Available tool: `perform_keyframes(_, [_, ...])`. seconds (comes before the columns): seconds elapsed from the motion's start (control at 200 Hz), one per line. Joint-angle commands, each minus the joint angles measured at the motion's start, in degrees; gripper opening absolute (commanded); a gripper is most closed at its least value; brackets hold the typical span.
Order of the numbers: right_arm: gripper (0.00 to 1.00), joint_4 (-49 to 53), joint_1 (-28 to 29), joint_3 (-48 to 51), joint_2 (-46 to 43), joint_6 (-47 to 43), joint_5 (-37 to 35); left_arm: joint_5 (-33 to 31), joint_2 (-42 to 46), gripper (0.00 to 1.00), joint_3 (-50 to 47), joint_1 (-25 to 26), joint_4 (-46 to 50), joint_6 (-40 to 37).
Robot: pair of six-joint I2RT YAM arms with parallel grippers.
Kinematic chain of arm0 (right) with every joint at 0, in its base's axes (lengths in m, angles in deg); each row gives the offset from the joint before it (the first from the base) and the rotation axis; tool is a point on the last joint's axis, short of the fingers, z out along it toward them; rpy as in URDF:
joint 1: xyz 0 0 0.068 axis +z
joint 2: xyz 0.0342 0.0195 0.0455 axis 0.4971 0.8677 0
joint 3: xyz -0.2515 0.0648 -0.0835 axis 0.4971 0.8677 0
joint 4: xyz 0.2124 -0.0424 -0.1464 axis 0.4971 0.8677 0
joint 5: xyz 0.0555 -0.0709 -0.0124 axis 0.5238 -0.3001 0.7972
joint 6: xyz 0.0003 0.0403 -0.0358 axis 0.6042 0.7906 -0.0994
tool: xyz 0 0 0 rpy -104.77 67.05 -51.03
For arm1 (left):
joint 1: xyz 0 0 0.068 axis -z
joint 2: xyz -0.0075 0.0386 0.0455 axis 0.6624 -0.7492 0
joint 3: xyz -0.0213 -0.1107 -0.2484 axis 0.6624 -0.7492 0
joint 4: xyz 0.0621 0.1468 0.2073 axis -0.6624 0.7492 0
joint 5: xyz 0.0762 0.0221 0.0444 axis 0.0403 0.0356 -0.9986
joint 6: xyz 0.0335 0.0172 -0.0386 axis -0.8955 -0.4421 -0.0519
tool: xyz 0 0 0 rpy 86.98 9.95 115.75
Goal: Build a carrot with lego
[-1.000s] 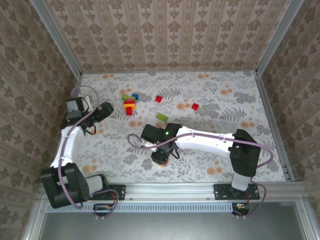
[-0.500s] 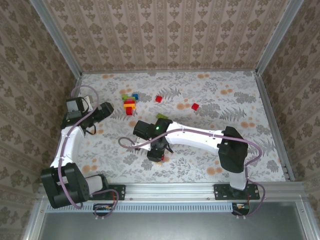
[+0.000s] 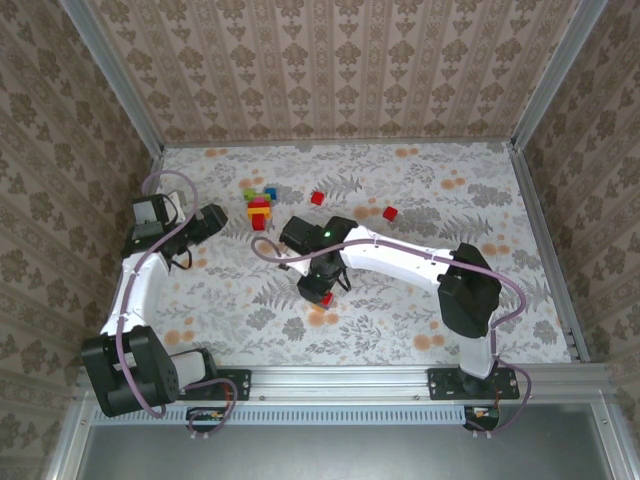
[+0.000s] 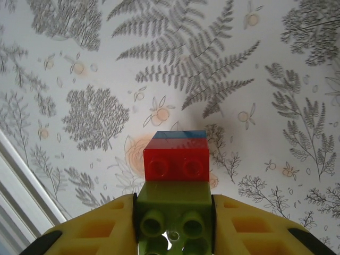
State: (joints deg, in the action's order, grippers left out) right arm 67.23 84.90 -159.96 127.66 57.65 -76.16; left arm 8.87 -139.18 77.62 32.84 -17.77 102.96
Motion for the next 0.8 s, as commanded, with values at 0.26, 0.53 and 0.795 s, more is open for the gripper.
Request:
perform_keyframes(0.26, [0.35, -3.3, 0.3, 1.8, -3.1, 10.1, -1.9, 0.5, 0.0, 1.00, 1.5, 0.2, 0.3, -1.1])
perform_keyframes(0.53, [0.37, -4.9, 0.4, 2.8, -1.9, 12.2, -2.5, 0.5, 0.0, 1.00, 1.4, 0.2, 0.1, -1.1])
perform_keyframes(0.795, [0.50, -5.0, 0.6, 2.8, -2.4, 12.3, -2.0, 0.4, -0.1, 1.00, 1.5, 0.2, 0.1, -1.1])
